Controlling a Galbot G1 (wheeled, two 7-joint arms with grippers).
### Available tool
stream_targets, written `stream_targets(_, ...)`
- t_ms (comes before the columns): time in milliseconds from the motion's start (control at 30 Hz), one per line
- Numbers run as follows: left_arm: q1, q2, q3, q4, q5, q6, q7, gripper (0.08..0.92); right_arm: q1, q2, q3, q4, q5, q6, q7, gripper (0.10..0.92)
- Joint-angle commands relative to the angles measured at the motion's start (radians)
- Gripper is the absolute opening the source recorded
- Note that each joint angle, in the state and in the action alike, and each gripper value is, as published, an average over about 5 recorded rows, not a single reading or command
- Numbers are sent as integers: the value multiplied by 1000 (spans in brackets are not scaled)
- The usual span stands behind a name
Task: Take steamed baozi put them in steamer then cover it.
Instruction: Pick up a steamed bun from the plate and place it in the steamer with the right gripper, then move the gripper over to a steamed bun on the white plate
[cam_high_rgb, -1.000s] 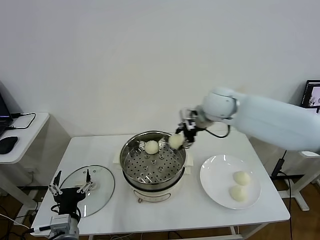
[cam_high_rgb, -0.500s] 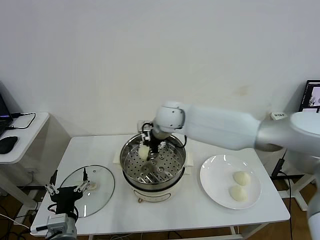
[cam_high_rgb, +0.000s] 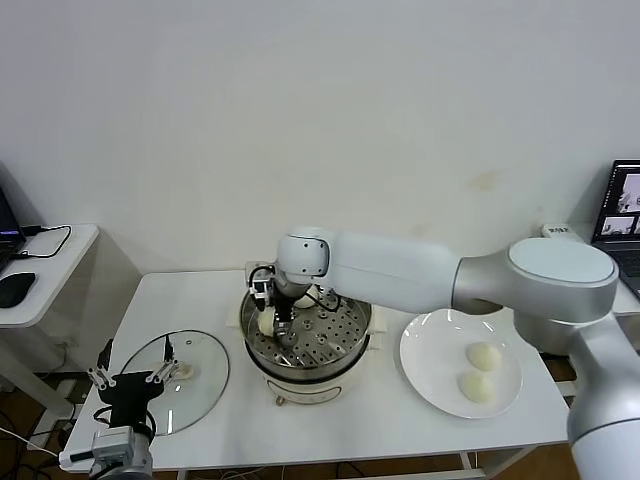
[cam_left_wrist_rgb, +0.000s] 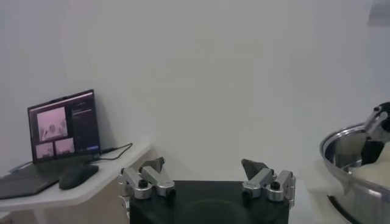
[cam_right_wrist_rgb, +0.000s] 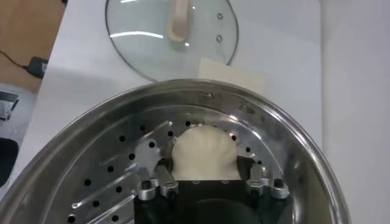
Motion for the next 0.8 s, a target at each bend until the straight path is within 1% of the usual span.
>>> stream_targets(33,-2,5,0,-2,0,2,1,823,145,-102,-8,83,-8,19,-128,813)
stream_targets(233,-7,9,8,-1,0,4,2,823,321,-372,-86,268,-53,97,-277,822)
stream_targets(400,-5,7,19,1,2,3,1,823,343,-622,-107,384,-152,184,-350,823)
stream_targets(600,3,6,29,6,6,1,-1,823,257,-866,-82,433,-295,310,-426,823)
stream_targets(800,4,4,41,11,16,1,-2,823,95,-984,-28,444,-451,405,-456,823)
